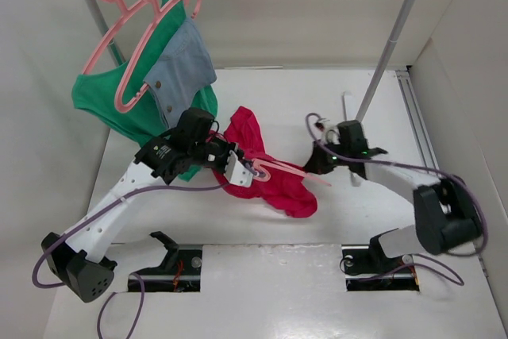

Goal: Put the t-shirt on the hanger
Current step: Place tshirt on hanger

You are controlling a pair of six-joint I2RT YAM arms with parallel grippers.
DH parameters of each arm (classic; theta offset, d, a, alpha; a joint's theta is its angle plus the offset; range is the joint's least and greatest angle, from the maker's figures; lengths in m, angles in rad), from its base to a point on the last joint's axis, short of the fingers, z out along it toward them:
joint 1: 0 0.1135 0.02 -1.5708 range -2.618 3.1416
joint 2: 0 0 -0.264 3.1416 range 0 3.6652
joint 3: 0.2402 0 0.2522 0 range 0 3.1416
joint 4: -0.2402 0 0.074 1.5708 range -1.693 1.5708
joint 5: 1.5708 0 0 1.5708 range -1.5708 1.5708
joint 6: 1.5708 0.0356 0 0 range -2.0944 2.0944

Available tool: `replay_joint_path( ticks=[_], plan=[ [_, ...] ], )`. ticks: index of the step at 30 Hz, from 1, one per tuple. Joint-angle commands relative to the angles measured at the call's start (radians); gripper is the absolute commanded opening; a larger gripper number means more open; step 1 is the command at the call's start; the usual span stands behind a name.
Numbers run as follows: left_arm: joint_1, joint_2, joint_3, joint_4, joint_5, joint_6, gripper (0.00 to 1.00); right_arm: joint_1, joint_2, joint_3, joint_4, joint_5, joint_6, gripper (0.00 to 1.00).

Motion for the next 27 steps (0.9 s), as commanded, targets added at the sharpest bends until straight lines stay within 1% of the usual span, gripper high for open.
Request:
replay_joint_path(
  ticks=[1, 2, 4, 6, 8, 11, 13, 15, 17, 19, 22, 23, 24, 25, 26, 27],
  plan=[
    [0.025, -0.018, -0.008, 0.070, -0.091, -0.083, 0.00, -0.150, -0.208, -0.077, -0.092, 0.107, -0.009, 0.00],
    [0.040, -0.009, -0.017, 0.071, -0.106, -0.092, 0.00, -0.215, -0.304, -0.100, -0.156, 0.128, -0.009, 0.00],
    [0.065, -0.009, -0.027, 0.128, -0.155, -0.152, 0.00, -0.263, -0.389, -0.111, -0.214, 0.177, -0.030, 0.00],
    [0.080, 0.025, -0.027, 0.161, -0.192, -0.201, 0.00, -0.313, -0.481, -0.111, -0.290, 0.208, -0.041, 0.00],
    [0.090, 0.048, -0.027, 0.190, -0.244, -0.261, 0.00, -0.324, -0.524, -0.101, -0.336, 0.258, -0.050, 0.00],
    [0.090, 0.091, -0.027, 0.199, -0.313, -0.290, 0.00, -0.346, -0.579, -0.062, -0.404, 0.306, -0.061, 0.00],
    [0.090, 0.109, -0.027, 0.199, -0.327, -0.299, 0.00, -0.346, -0.599, -0.035, -0.416, 0.306, -0.095, 0.00],
    [0.074, 0.122, -0.027, 0.189, -0.339, -0.287, 0.00, -0.346, -0.613, -0.009, -0.416, 0.241, -0.119, 0.00],
    [0.032, 0.131, -0.027, 0.178, -0.339, -0.278, 0.00, -0.320, -0.623, 0.045, -0.407, 0.213, -0.155, 0.00],
    [0.007, 0.131, -0.013, 0.167, -0.283, -0.278, 0.00, -0.284, -0.623, 0.083, -0.384, 0.159, -0.175, 0.00],
    [-0.076, 0.142, 0.031, 0.167, -0.267, -0.299, 0.00, -0.167, -0.577, 0.165, -0.324, 0.093, -0.196, 0.00],
    [-0.094, 0.160, 0.042, 0.178, -0.257, -0.313, 0.00, -0.087, -0.560, 0.184, -0.311, 0.084, -0.196, 0.00],
    [-0.110, 0.169, 0.054, 0.178, -0.246, -0.342, 0.00, -0.045, -0.520, 0.229, -0.301, 0.084, -0.205, 0.00],
    [-0.120, 0.180, 0.085, 0.178, -0.206, -0.360, 0.00, -0.002, -0.498, 0.252, -0.301, 0.084, -0.215, 0.00],
    [-0.120, 0.191, 0.102, 0.178, -0.183, -0.377, 0.00, 0.072, -0.477, 0.273, -0.301, 0.084, -0.224, 0.00],
    [-0.120, 0.212, 0.117, 0.178, -0.163, -0.391, 0.00, 0.099, -0.445, 0.310, -0.301, 0.084, -0.247, 0.00]
  ],
)
